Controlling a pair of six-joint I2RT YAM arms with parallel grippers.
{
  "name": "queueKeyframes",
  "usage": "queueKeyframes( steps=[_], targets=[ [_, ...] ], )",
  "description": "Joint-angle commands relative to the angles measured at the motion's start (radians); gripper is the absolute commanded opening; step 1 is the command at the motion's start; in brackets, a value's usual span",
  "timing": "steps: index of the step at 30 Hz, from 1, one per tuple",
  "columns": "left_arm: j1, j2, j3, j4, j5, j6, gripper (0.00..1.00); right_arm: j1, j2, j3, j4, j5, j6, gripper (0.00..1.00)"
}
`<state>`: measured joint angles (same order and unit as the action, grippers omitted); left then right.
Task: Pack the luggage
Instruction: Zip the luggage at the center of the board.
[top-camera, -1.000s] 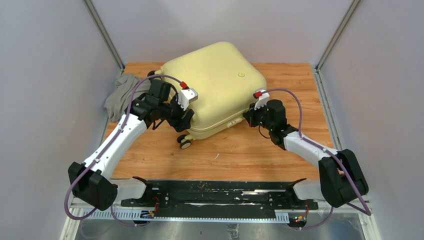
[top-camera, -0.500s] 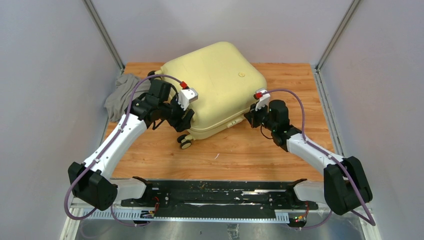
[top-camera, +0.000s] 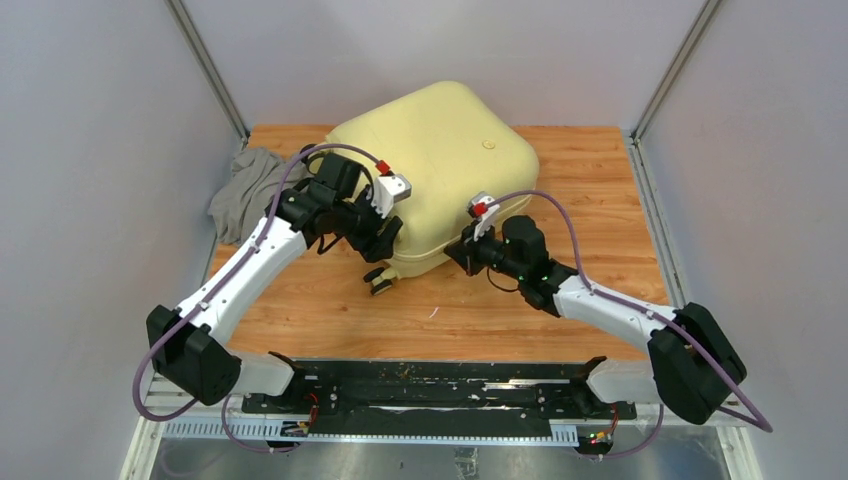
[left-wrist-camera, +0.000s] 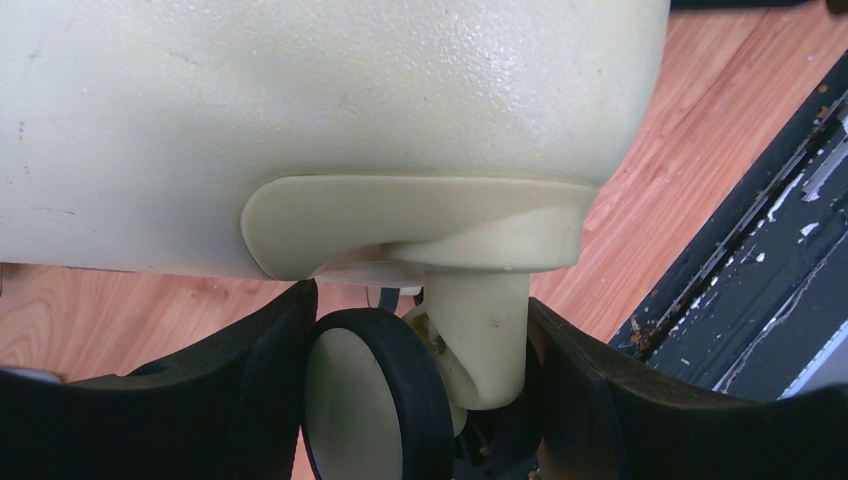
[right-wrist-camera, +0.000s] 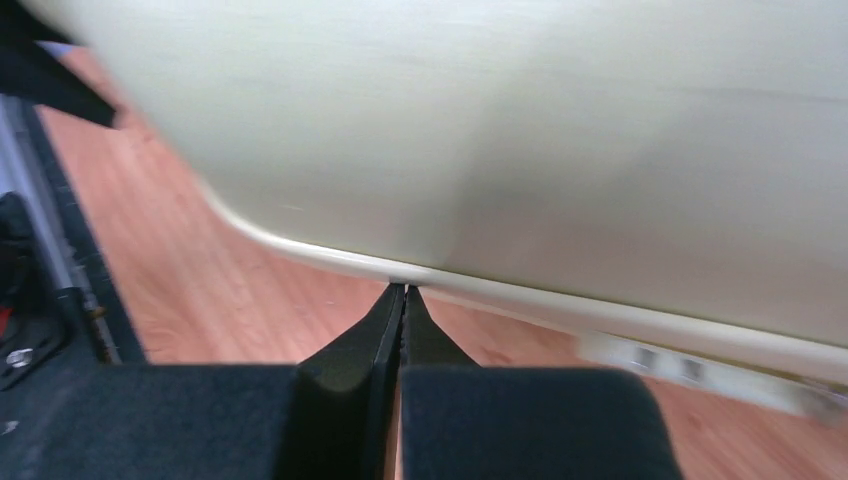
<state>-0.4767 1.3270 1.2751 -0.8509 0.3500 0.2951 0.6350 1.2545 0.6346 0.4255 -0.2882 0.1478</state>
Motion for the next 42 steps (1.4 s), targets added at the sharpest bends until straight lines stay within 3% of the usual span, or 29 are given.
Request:
queueKeyframes(
  steps=[1,7,10,13,16,26,42],
  targets=[
    [-0.039,-0.005,0.083,0.182,0.112,-0.012,0.0,0.114,0.014,0.009,0.11,-0.018,0.078,0.0],
    [-0.054,-0.01,0.086,0.178,0.093,-0.009,0.0,0.14,0.01,-0.007,0.133,0.048,0.119,0.03],
    [-0.054,-0.041,0.073,0.175,0.083,0.017,0.0,0.019,-0.126,-0.065,0.05,0.074,0.115,0.3],
    [-0.054,-0.056,0.065,0.17,0.086,0.018,0.0,-0.174,-0.216,-0.112,-0.009,0.017,0.112,0.42],
    [-0.054,-0.06,0.05,0.171,0.089,0.016,0.0,-0.267,-0.245,-0.148,-0.037,0.005,0.068,0.5],
    [-0.054,-0.057,0.059,0.155,0.091,0.018,0.0,-0.36,-0.076,-0.119,0.017,-0.076,-0.033,0.51],
    [-0.054,-0.045,0.06,0.155,0.094,0.014,0.0,-0.371,0.085,-0.055,0.183,-0.118,-0.055,0.45]
  ],
)
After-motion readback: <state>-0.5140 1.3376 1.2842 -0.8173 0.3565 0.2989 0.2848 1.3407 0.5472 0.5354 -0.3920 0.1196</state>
